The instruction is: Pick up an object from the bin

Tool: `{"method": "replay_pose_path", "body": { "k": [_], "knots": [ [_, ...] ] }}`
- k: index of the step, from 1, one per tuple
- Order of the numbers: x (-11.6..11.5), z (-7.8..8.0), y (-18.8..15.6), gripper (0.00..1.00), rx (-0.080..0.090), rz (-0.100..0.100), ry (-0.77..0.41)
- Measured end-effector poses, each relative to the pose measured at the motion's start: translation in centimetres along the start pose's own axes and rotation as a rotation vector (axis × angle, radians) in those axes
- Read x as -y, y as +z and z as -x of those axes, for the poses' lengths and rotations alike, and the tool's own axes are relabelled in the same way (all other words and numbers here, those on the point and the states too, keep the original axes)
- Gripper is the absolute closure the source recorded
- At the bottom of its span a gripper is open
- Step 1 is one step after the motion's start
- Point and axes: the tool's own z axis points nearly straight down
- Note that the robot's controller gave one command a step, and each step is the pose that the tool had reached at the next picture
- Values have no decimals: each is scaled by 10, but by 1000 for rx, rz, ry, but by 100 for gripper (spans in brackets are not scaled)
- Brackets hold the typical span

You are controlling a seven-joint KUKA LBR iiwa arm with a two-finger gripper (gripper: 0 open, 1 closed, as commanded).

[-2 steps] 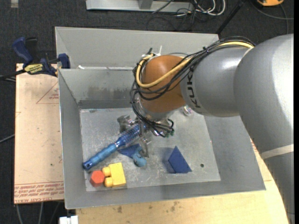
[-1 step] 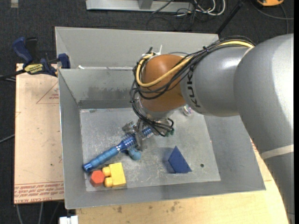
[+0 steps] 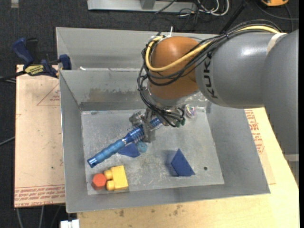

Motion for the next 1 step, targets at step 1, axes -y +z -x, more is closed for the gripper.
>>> {"method": "replay_pose_path", "body": {
  "k": [1],
  "knots": [
    [0,1,-18,100,-4,2,2]
  ]
}}
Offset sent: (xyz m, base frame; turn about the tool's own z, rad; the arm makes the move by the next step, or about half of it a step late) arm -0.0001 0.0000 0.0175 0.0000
